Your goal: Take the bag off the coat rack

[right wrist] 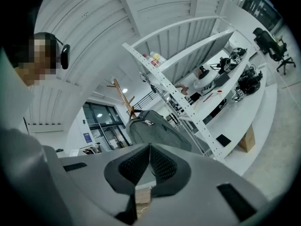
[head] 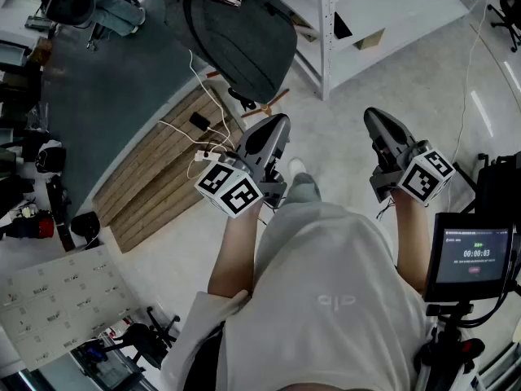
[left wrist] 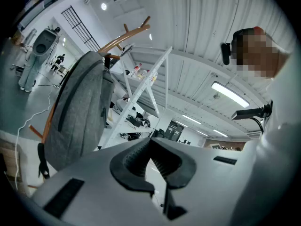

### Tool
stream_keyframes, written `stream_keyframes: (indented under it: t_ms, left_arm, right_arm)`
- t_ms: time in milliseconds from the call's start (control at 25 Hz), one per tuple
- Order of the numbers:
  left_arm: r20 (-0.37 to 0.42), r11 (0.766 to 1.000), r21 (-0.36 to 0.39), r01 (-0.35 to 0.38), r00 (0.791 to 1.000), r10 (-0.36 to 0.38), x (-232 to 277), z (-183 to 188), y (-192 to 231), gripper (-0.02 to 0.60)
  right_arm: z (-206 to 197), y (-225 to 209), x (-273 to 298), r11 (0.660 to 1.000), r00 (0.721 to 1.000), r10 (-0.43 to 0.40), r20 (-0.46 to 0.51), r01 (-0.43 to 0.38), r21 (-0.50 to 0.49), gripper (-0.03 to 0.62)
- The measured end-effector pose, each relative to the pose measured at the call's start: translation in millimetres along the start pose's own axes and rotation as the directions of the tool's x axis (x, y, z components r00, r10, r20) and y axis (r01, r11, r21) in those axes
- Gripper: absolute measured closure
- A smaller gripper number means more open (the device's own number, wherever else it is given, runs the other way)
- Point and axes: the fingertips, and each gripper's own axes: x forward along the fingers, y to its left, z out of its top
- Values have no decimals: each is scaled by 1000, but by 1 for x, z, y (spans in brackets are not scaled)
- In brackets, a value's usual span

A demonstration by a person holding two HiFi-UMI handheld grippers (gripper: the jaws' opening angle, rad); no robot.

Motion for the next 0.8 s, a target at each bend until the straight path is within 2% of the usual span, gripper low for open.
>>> stream_keyframes:
  t_ms: [200,320,400,600,720,800]
  left_arm:
    - [-10,999,45,-9,1000,10,0,55,58,577]
    - [7,996,73,-49,999,49,6,83,107,575]
    - [27,989,120,-83,996,81,3,109,125,575]
    - [107,952,242,-186,981,165,-26,183,134,570]
    - [139,925,288,-247,967,215,-13,227,149,512]
    - [160,892,341,-297,953,256,4,259,158,472]
  right_arm:
    - [17,8,90,1000,1000,15,-11,-15,-3,580]
    - [18,-9,151,999,999,32,-31,-33,-10,580]
    - [20,-13,180,999,998,44,-34,-44,-5,580]
    - [37,5,213,995,995,98,-32,-98,-9,580]
    - [55,-4,244,984,984,168,-50,-170,-45,580]
    - [71,-17,267,974,975,214,-59,-217,-59,580]
